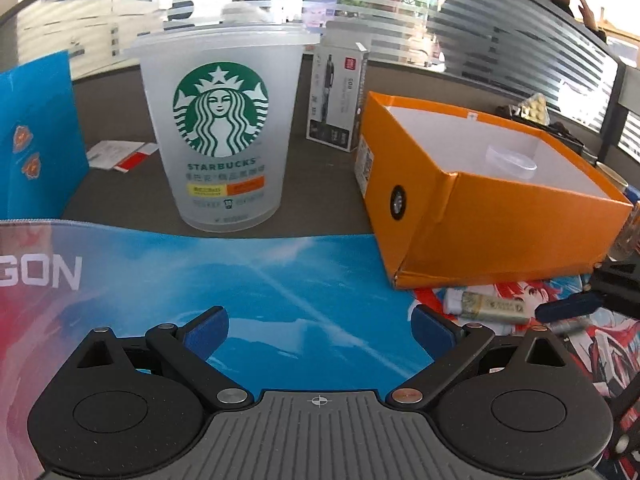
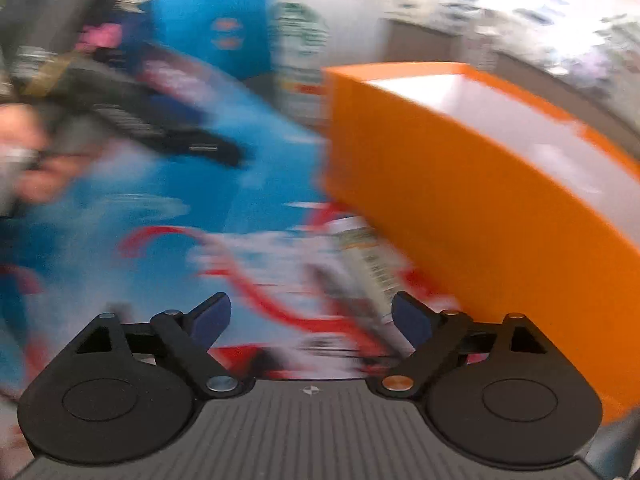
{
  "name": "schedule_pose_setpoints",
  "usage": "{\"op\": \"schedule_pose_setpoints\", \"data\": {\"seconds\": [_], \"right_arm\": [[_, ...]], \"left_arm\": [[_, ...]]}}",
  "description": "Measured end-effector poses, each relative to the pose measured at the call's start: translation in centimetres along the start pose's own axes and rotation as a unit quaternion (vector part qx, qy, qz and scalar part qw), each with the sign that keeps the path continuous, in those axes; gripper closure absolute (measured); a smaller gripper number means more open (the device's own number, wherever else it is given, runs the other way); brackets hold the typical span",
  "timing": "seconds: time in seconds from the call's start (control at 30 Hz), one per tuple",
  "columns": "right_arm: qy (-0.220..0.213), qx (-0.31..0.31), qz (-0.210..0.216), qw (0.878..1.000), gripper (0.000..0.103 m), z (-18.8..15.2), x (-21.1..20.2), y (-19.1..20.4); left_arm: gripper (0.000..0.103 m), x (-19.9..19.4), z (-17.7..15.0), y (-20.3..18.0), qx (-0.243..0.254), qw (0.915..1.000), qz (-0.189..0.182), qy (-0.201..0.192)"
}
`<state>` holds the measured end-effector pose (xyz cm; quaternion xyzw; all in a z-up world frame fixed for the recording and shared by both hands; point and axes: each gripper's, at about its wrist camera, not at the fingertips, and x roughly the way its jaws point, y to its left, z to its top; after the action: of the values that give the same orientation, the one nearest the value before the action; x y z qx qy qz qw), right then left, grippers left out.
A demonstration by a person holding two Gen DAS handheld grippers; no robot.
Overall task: Organize rigid objects
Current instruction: 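Raise both open tools out of the box and move toward the mat, then grasp white lighter with left gripper while right gripper grasps black pen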
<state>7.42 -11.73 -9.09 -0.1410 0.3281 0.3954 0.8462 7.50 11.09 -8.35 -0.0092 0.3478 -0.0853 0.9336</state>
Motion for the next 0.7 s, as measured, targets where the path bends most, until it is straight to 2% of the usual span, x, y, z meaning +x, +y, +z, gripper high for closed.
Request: {"op": "schedule_pose_setpoints", "data": {"seconds": [0.13, 0.2, 0.27, 0.4, 0.5, 0.57, 0.6, 0.67, 0.7], "right_arm": [[-0.014, 0.057, -0.034, 0.998, 0.024, 0.1, 0.2, -2.6], [-0.012, 0.087, -0.033, 0.996, 0.025, 0.1, 1.4, -3.6], [-0.018, 0.089, -0.030, 0.995, 0.026, 0.2, 2.2, -3.1], [-0.018, 0.084, 0.026, 0.996, 0.026, 1.2, 3.0, -0.7], [-0.014, 0.037, 0.075, 0.996, 0.025, 1.3, 3.3, 3.0], [-0.029, 0.026, 0.087, 0.995, 0.026, 1.2, 2.4, 4.2], [-0.035, 0.029, 0.074, 0.996, 0.026, 1.1, 1.7, 4.1], [-0.039, 0.026, 0.003, 0.999, 0.022, 0.4, 0.2, 3.4], [-0.035, 0.020, -0.019, 0.999, 0.022, -0.1, -0.3, 3.2]], "left_arm": [[0.004, 0.2, 0.0, -0.4, 0.005, 1.0000, -0.005, 0.003], [0.004, 0.3, -0.1, -0.7, 0.009, 0.9999, -0.007, 0.006], [0.004, 0.2, -0.2, -0.8, 0.012, 0.9999, -0.008, 0.007], [0.004, 0.1, -0.4, 0.0, 0.001, 1.0000, 0.004, 0.009], [0.004, 0.2, -0.7, 0.9, -0.013, 0.9997, 0.011, 0.018], [0.004, 0.2, -0.9, 1.4, -0.019, 0.9995, 0.015, 0.023], [0.004, 0.2, -1.1, 1.6, -0.021, 0.9993, 0.016, 0.026], [0.004, 0.2, -1.3, 1.7, -0.025, 0.9991, 0.016, 0.032], [0.004, 0.2, -1.4, 1.5, -0.025, 0.9990, 0.010, 0.035]]}}
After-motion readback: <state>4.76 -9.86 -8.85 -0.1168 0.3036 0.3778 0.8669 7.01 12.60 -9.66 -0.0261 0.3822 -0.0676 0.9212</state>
